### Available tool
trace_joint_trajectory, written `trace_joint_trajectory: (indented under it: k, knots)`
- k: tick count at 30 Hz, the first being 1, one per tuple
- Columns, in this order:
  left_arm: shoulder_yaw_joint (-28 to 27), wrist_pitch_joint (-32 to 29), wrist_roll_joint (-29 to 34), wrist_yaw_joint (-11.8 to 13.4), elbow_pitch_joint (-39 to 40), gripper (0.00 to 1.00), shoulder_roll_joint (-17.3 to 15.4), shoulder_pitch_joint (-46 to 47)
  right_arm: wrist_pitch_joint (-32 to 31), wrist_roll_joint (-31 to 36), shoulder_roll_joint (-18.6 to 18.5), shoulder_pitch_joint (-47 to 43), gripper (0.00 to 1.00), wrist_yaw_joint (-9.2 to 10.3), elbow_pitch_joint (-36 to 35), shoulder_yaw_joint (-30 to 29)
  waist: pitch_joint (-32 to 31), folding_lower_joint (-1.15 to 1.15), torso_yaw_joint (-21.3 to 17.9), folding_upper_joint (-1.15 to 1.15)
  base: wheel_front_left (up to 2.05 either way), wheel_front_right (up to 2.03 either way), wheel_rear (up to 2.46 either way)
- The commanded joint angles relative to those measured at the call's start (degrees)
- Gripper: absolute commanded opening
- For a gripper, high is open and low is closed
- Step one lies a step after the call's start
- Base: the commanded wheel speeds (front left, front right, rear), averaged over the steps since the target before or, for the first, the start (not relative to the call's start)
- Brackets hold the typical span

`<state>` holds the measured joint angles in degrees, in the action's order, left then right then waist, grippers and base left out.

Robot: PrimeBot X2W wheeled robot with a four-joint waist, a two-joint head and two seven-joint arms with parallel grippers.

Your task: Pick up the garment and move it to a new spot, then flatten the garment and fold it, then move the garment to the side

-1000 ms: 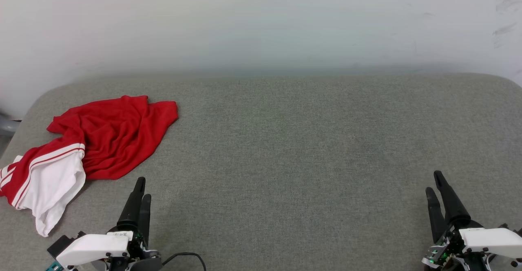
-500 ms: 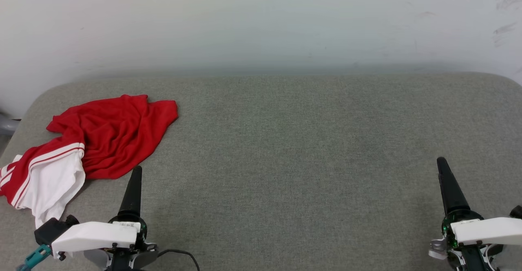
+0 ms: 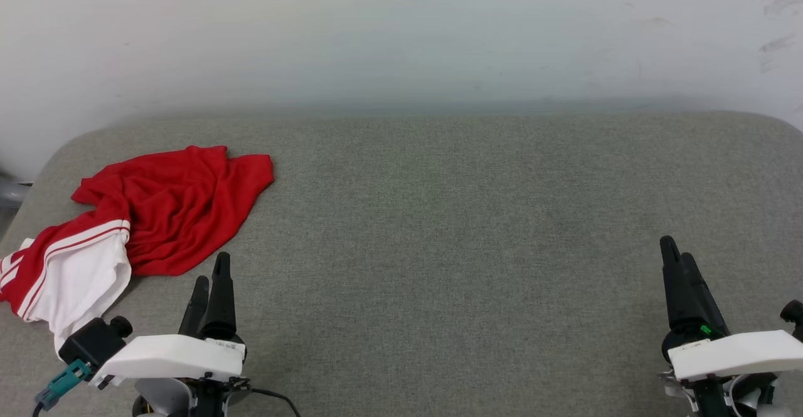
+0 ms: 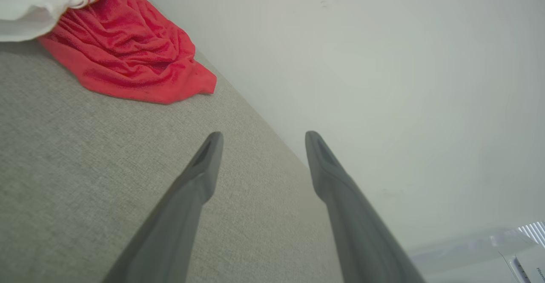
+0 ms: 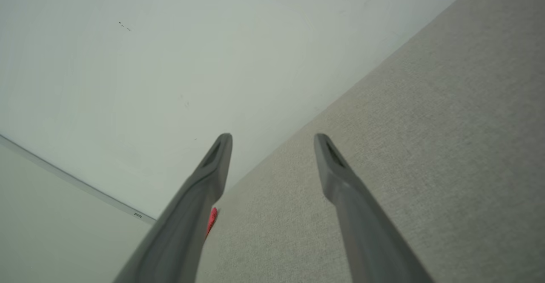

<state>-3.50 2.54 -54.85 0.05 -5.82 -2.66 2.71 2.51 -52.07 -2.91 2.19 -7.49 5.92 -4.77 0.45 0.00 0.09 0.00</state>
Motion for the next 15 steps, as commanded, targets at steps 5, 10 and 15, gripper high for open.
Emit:
trace_joint_trajectory:
  k: [5, 10, 15]
  knots:
    - [1.2, 1.4, 7.0, 0.9, 1.5, 1.0, -0.2, 0.0, 1.4, 6.4, 0.0, -0.2, 1.0, -0.01, -1.8, 0.9, 0.0, 0.0, 0.0, 0.0, 0.0, 0.0, 0.0]
    - [1.9, 2.4, 11.2, 1.5, 1.8, 1.0, -0.3, -0.3, 2.4, 10.9, 0.0, -0.5, 1.0, -0.01, -2.3, 1.5, -0.1, 0.0, 0.0, 0.0, 0.0, 0.0, 0.0]
    - [2.6, 3.3, 15.1, 2.2, 2.1, 1.0, -0.4, -0.6, 3.3, 14.9, 0.0, -1.0, 1.0, -0.01, -2.6, 1.9, -0.1, 0.0, 0.0, 0.0, 0.0, 0.0, 0.0]
